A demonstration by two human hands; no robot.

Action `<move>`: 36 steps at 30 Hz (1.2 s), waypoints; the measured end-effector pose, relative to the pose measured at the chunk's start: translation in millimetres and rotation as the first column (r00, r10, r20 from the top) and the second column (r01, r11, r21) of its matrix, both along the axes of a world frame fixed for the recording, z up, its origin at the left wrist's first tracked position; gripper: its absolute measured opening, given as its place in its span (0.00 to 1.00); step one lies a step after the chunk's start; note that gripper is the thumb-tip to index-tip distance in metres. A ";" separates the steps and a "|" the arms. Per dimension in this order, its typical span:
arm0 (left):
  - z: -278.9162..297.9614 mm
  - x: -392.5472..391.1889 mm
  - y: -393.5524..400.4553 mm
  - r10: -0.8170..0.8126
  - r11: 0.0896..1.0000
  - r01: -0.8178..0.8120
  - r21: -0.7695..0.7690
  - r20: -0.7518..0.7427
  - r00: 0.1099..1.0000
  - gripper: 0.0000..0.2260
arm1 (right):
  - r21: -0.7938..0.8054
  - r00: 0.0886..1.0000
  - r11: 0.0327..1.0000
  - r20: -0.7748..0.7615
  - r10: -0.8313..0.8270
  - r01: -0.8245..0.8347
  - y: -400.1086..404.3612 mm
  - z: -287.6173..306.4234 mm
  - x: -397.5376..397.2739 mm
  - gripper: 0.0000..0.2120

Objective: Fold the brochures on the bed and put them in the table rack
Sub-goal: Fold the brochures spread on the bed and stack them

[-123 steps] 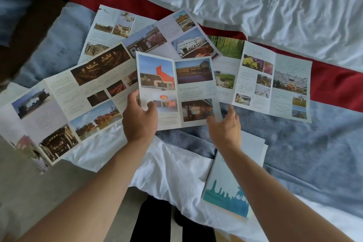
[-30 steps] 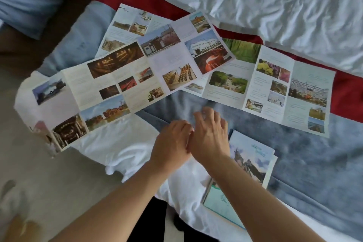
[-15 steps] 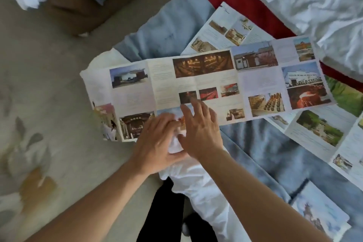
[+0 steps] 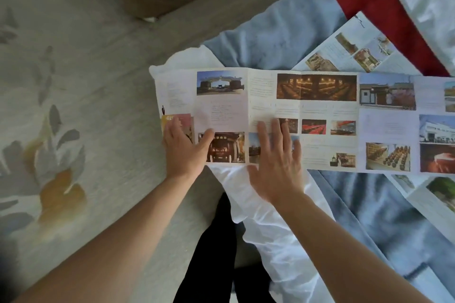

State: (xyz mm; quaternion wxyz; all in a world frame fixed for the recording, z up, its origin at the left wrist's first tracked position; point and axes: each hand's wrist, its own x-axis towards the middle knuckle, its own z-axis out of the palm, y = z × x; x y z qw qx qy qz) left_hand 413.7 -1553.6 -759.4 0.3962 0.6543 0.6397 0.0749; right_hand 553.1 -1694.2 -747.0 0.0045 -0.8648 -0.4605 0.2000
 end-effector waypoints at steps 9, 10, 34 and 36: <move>-13.2 -18.9 5.8 0.291 0.938 -0.217 -0.270 0.274 0.917 0.31 | 0.234 0.997 0.971 -0.073 -0.026 0.043 -15.0 3.7 3.4 0.32; -13.2 -19.7 5.9 0.335 0.920 -0.254 -0.297 0.263 0.905 0.33 | 0.259 0.996 0.965 -0.083 -0.026 0.047 -16.0 5.0 3.4 0.31; 33.4 -37.0 16.3 0.445 0.895 -0.349 -0.278 0.501 0.742 0.29 | 0.050 1.000 0.999 0.008 0.003 -0.003 -22.1 4.5 -16.3 0.36; 38.2 -31.5 12.2 0.427 0.903 -0.320 -0.287 0.523 0.737 0.29 | 0.060 1.000 0.998 -0.008 -0.013 0.013 -23.2 4.7 -18.5 0.35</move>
